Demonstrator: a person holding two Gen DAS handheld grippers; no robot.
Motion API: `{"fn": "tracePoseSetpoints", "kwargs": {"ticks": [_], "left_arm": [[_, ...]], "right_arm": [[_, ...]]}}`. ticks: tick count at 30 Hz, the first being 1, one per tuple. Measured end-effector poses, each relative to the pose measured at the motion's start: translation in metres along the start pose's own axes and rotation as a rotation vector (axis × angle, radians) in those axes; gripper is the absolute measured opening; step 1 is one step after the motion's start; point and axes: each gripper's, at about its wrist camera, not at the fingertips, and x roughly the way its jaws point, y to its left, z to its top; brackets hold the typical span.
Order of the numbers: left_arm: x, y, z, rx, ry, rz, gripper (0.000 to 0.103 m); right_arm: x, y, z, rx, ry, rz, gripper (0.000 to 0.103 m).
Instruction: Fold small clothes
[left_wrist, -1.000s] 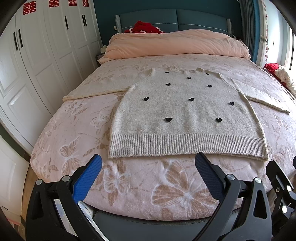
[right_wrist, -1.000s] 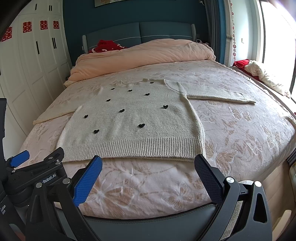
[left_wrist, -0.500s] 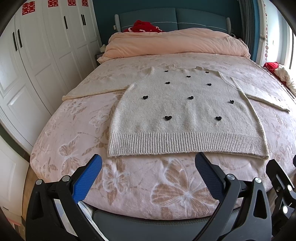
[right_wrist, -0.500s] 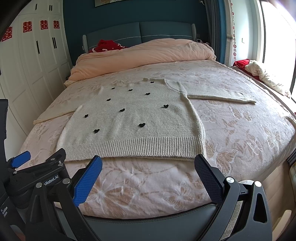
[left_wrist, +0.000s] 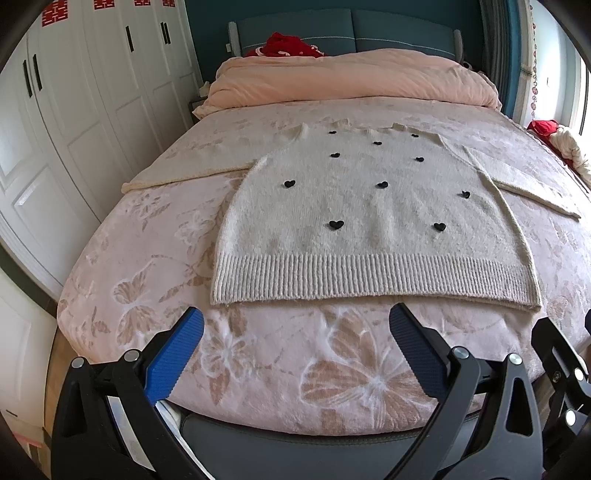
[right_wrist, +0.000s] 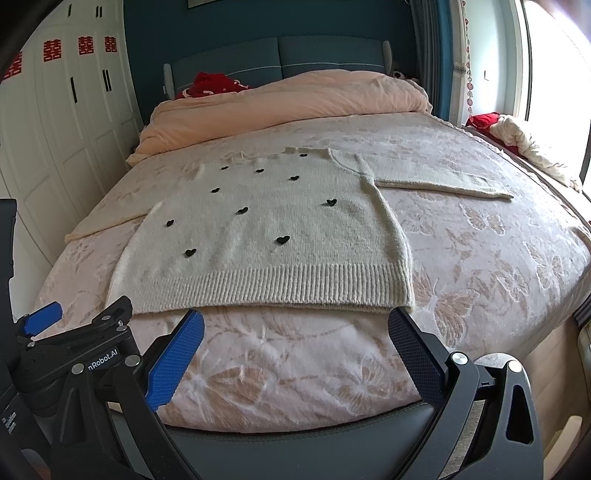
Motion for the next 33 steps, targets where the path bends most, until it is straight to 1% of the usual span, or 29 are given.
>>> {"fn": "tracePoseSetpoints", "kwargs": {"ticks": [10, 16, 18, 21, 22, 25, 27, 28, 29, 31, 32, 33], "left_arm": [[0.016, -0.003, -0.005, 0.006, 0.041, 0.008, 0.098], [0.033, -0.004, -0.004, 0.008, 0.082, 0.017, 0.098], [0.04, -0.005, -0.002, 0.006, 0.098, 0.014, 0.098], [0.052, -0.001, 0.004, -0.017, 0.123, -0.015, 0.098], [0.056, 0.0, 0.006, -0.025, 0.128, -0.027, 0.098], [0.067, 0.005, 0.016, -0.066, 0.143, -0.07, 0.098], [0.074, 0.007, 0.023, -0.089, 0.138, -0.08, 0.098], [0.078, 0.007, 0.027, -0.095, 0.134, -0.081, 0.098], [0.082, 0.007, 0.03, -0.098, 0.133, -0.077, 0.098], [0.093, 0.006, 0.038, -0.101, 0.14, -0.061, 0.098], [0.098, 0.005, 0.041, -0.099, 0.144, -0.053, 0.098], [0.105, 0.003, 0.045, -0.093, 0.155, -0.036, 0.098]], "right_arm": [[0.017, -0.005, -0.006, 0.009, 0.047, 0.003, 0.098], [0.039, -0.016, -0.005, 0.032, 0.086, -0.002, 0.098], [0.05, -0.026, 0.0, 0.038, 0.097, 0.002, 0.098], [0.069, -0.051, 0.015, 0.073, 0.104, 0.023, 0.098], [0.076, -0.064, 0.022, 0.092, 0.107, 0.036, 0.098], [0.108, -0.122, 0.057, 0.192, 0.102, 0.08, 0.098], [0.141, -0.179, 0.088, 0.297, 0.108, 0.089, 0.098], [0.16, -0.21, 0.104, 0.354, 0.107, 0.083, 0.098], [0.172, -0.23, 0.115, 0.389, 0.104, 0.069, 0.098], [0.2, -0.28, 0.139, 0.473, 0.086, 0.013, 0.098], [0.219, -0.314, 0.153, 0.539, 0.072, -0.024, 0.098], [0.228, -0.332, 0.16, 0.58, 0.064, -0.033, 0.098]]}}
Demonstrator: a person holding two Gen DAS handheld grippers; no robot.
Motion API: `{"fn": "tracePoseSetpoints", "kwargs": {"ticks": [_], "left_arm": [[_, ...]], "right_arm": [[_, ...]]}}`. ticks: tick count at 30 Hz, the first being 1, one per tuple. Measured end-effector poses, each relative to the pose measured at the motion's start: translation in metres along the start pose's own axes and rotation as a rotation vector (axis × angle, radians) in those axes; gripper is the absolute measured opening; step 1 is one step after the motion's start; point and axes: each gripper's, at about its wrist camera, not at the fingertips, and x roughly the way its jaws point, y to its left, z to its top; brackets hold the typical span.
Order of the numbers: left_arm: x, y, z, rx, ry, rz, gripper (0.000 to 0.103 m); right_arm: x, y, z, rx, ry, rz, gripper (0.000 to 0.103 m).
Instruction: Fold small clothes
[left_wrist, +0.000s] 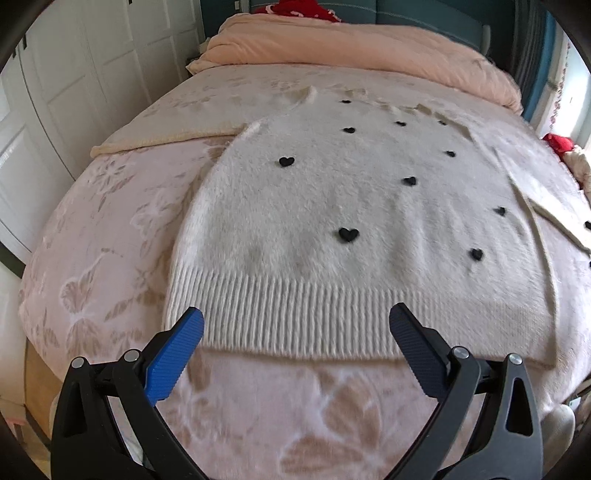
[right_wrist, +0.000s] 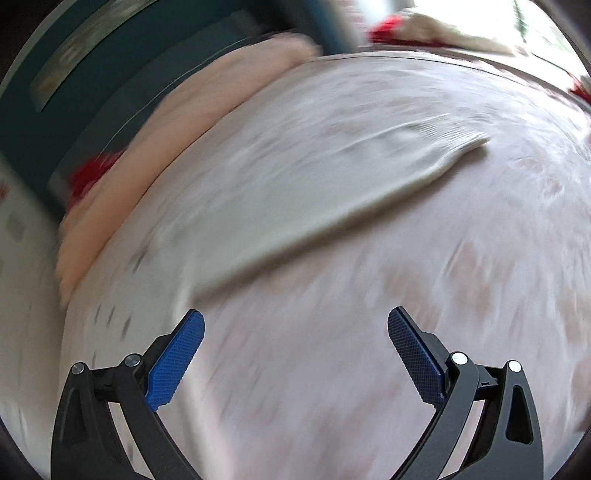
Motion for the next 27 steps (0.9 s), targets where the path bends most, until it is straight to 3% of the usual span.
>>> {"fn": "tracePoseSetpoints", "kwargs": {"ticks": [3, 6, 8, 9, 11, 12, 14, 19, 22, 27], "left_arm": [[0.013, -0.002, 0.01, 0.015, 0.018, 0.032, 0.098], [0.026, -0.007, 0.02, 0.035, 0.038, 0.07, 0.098], [0.035, -0.01, 0.026, 0.047, 0.046, 0.089, 0.098], [0.037, -0.01, 0.027, 0.051, 0.048, 0.097, 0.098], [0.042, -0.011, 0.03, 0.06, 0.05, 0.11, 0.098], [0.046, -0.011, 0.032, 0.066, 0.056, 0.115, 0.098], [0.048, -0.01, 0.034, 0.071, 0.057, 0.12, 0.098], [0.05, -0.005, 0.036, 0.068, 0.056, 0.123, 0.098], [0.048, -0.001, 0.036, 0.057, 0.054, 0.115, 0.098], [0.042, 0.006, 0.035, 0.038, 0.038, 0.103, 0.098]], "right_arm": [[0.034, -0.042, 0.047, 0.181, -0.013, -0.024, 0.098], [0.055, -0.08, 0.07, 0.358, -0.055, -0.043, 0.097], [0.064, -0.094, 0.076, 0.415, -0.085, -0.03, 0.087], [0.067, -0.096, 0.077, 0.422, -0.103, -0.034, 0.076], [0.074, -0.096, 0.082, 0.411, -0.113, -0.041, 0.041], [0.08, -0.098, 0.086, 0.413, -0.098, -0.032, 0.01], [0.087, -0.093, 0.089, 0.432, -0.09, 0.005, 0.01], [0.065, -0.045, 0.106, 0.321, -0.191, 0.092, 0.009], [0.047, 0.013, 0.124, 0.229, -0.227, 0.22, 0.009], [-0.005, 0.17, 0.122, -0.094, -0.245, 0.465, 0.009]]}}
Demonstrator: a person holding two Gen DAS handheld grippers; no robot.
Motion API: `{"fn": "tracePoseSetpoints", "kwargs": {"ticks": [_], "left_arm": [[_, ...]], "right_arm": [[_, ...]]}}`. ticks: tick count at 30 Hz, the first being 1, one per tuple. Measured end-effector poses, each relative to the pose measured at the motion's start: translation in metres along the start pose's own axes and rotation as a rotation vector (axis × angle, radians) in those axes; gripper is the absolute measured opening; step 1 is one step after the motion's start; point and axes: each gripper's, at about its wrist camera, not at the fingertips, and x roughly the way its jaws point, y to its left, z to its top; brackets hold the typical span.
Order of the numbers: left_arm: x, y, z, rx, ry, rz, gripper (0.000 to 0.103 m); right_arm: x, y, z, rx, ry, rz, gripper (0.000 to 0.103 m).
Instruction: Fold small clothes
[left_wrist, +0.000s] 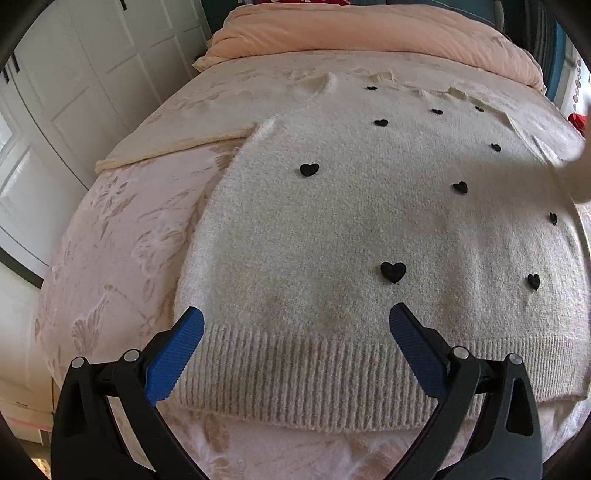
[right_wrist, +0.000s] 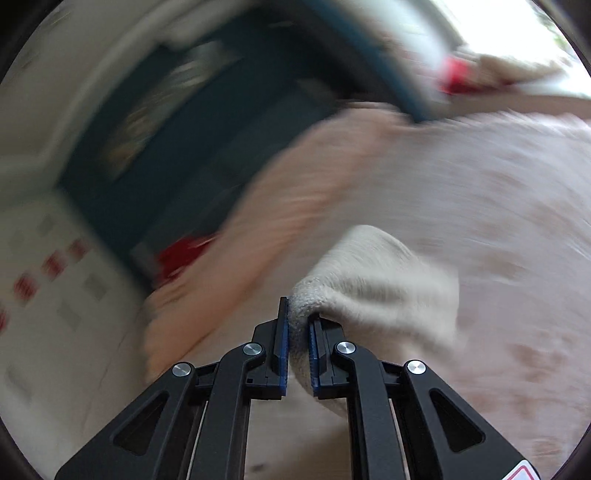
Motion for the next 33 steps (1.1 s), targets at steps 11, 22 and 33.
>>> {"fn": "tracePoseSetpoints", "kwargs": {"ticks": [11, 22, 33], "left_arm": [[-0.004, 0.04, -0.005, -0.08, 0.049, -0.074, 0.098], [0.008, 0.067, 0.013, -0.133, -0.009, -0.119, 0.098], [0.012, 0.006, 0.101, -0.179, -0.086, -0.37, 0.098]], "right_arm": [[0.124, 0.2, -0.19, -0.433, 0.442, 0.151, 0.027], [0.03, 0.035, -0.191, -0.289, 0.443, -0.228, 0.05], [0.098, -0.023, -0.182, -0.023, 0.425, -0.323, 0.052]]}}
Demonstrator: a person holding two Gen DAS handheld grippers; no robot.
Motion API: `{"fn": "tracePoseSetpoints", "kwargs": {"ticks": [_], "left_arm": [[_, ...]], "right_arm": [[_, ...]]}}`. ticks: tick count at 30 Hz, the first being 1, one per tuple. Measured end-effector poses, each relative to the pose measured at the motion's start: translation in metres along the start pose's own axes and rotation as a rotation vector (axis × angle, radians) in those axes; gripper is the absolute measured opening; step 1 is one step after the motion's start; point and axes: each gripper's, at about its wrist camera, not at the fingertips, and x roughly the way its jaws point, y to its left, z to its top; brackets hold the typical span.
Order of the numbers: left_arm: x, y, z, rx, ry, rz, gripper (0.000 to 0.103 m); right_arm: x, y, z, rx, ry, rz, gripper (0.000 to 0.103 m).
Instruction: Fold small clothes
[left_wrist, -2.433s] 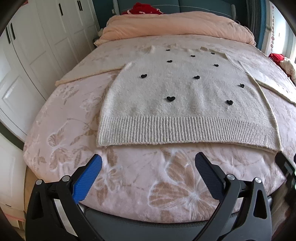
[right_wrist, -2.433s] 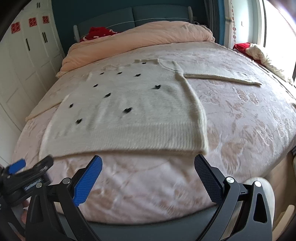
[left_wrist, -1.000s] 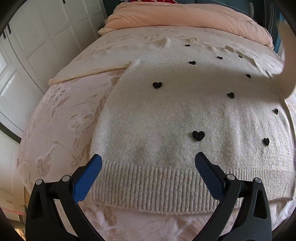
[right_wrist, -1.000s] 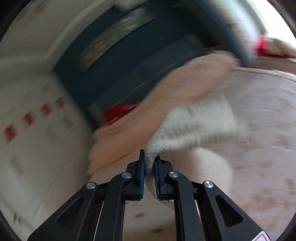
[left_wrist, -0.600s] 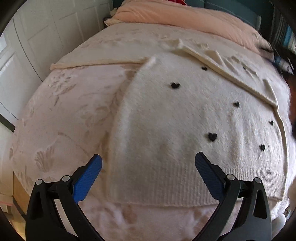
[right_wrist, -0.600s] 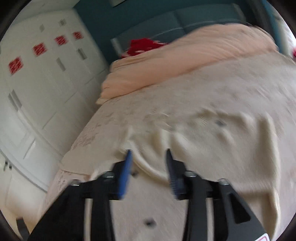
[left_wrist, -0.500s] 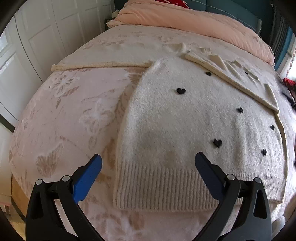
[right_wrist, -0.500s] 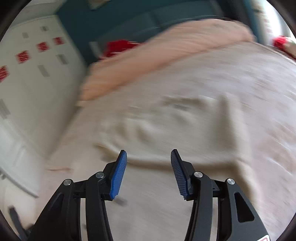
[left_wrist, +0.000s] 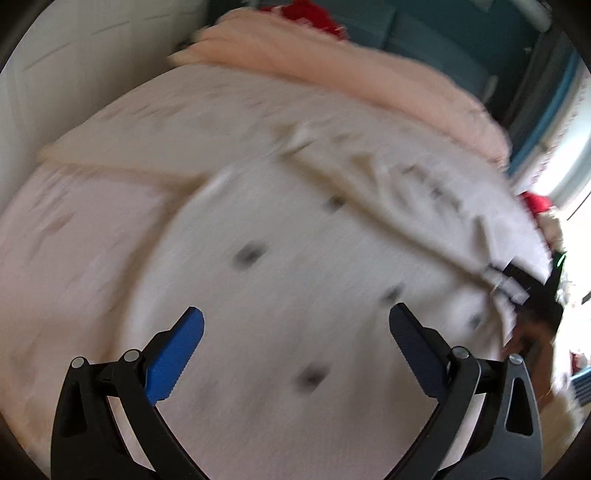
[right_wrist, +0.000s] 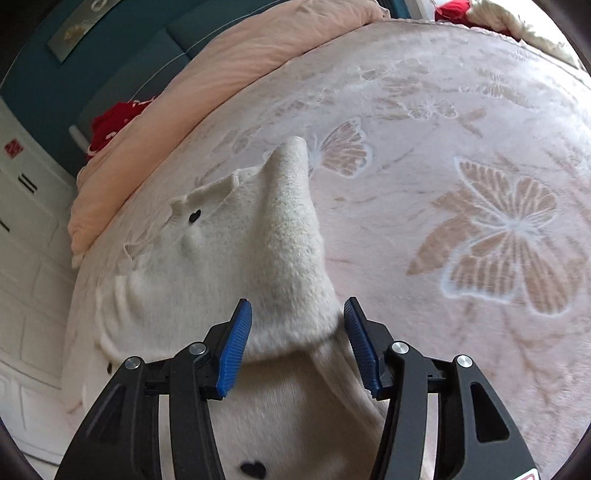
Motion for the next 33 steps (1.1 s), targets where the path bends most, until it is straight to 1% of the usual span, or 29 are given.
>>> {"fn": "tracePoseSetpoints", "kwargs": {"ticks": [2, 3, 4, 5, 6, 7, 8, 9, 10, 11, 12, 13, 14, 15, 16, 17, 19, 21, 22, 23, 24, 25, 26, 27, 28, 30, 32, 33], "left_arm": [[0.029, -0.018, 0.029, 0.001, -0.011, -0.024, 0.098], [0.047, -0.026, 0.044, -0.009, -0.002, -0.039, 0.098], [0.079, -0.033, 0.064, -0.042, 0.021, -0.047, 0.098], [0.1, -0.036, 0.075, -0.066, 0.037, -0.044, 0.098], [0.118, -0.036, 0.082, -0.084, 0.052, -0.027, 0.098], [0.149, -0.036, 0.092, -0.116, 0.085, -0.001, 0.09], [0.166, -0.036, 0.096, -0.131, 0.11, 0.011, 0.076], [0.182, -0.036, 0.1, -0.15, 0.146, 0.005, 0.041], [0.188, -0.035, 0.104, -0.177, 0.159, -0.003, 0.028], [0.186, -0.033, 0.105, -0.198, 0.139, -0.012, 0.026], [0.179, -0.031, 0.105, -0.223, 0.09, -0.031, 0.026], [0.174, -0.029, 0.102, -0.238, 0.054, -0.028, 0.026], [0.176, -0.028, 0.1, -0.244, 0.052, -0.004, 0.026], [0.184, -0.025, 0.095, -0.242, 0.076, 0.013, 0.026], [0.192, -0.022, 0.086, -0.218, 0.082, 0.007, 0.026], [0.19, -0.024, 0.084, -0.189, 0.058, 0.007, 0.026], [0.179, -0.033, 0.083, -0.118, 0.032, 0.022, 0.027], [0.161, -0.027, 0.082, -0.117, 0.002, -0.008, 0.03], [0.145, -0.017, 0.079, -0.132, -0.031, -0.035, 0.04], [0.132, -0.004, 0.077, -0.144, -0.053, -0.034, 0.048], [0.116, 0.017, 0.074, -0.165, -0.079, -0.005, 0.06], [0.106, 0.037, 0.076, -0.183, -0.092, 0.03, 0.065], [0.099, 0.055, 0.075, -0.199, -0.101, 0.056, 0.066], [0.088, 0.087, 0.077, -0.233, -0.114, 0.101, 0.069], [0.081, 0.107, 0.08, -0.259, -0.121, 0.14, 0.072], [0.063, 0.17, 0.086, -0.353, -0.134, 0.245, 0.072], [0.046, 0.208, 0.089, -0.427, -0.134, 0.293, 0.072], [0.034, 0.224, 0.091, -0.457, -0.15, 0.307, 0.072]], "right_arm": [[0.003, 0.001, 0.002, 0.004, 0.004, 0.004, 0.052], [0.004, 0.001, 0.003, 0.0, 0.003, 0.005, 0.051], [0.006, 0.001, 0.004, -0.007, 0.0, 0.007, 0.047], [0.008, 0.002, 0.005, -0.023, -0.002, 0.013, 0.042], [0.008, 0.002, 0.004, -0.04, 0.0, 0.009, 0.022], [0.01, 0.003, 0.004, -0.057, 0.006, 0.011, 0.016], [0.01, 0.004, 0.006, -0.073, 0.01, 0.029, 0.014], [0.005, 0.006, 0.008, -0.088, -0.01, 0.048, 0.013], [-0.002, 0.007, 0.01, -0.097, -0.029, 0.062, 0.012], [-0.015, 0.008, 0.015, -0.107, -0.073, 0.089, 0.012], [-0.028, 0.006, 0.019, -0.103, -0.117, 0.113, 0.012], [-0.032, 0.001, 0.02, -0.099, -0.147, 0.113, 0.011], [-0.027, -0.004, 0.019, -0.108, -0.142, 0.073, 0.011], [-0.011, -0.01, 0.017, -0.127, -0.099, 0.013, 0.011], [0.009, -0.017, 0.013, -0.136, -0.023, -0.041, 0.012], [0.017, -0.027, 0.009, -0.101, -0.006, -0.025, 0.012], [-0.001, -0.025, 0.011, -0.069, -0.047, 0.004, 0.014], [-0.032, -0.012, 0.008, -0.067, -0.113, -0.018, 0.02], [-0.042, -0.007, 0.004, -0.083, -0.135, -0.014, 0.02], [-0.057, 0.003, -0.006, -0.122, -0.155, -0.006, 0.02], [-0.067, 0.013, -0.018, -0.168, -0.148, -0.001, 0.02], [-0.073, 0.022, -0.031, -0.204, -0.135, 0.009, 0.021], [-0.077, 0.029, -0.045, -0.235, -0.118, 0.02, 0.021], [-0.079, 0.038, -0.065, -0.278, -0.089, 0.032, 0.023], [-0.081, 0.045, -0.087, -0.32, -0.06, 0.035, 0.026], [-0.081, 0.056, -0.123, -0.393, -0.024, 0.02, 0.027], [-0.077, 0.065, -0.148, -0.445, 0.016, 0.007, 0.028], [-0.073, 0.068, -0.154, -0.451, 0.032, 0.002, 0.028]]}}
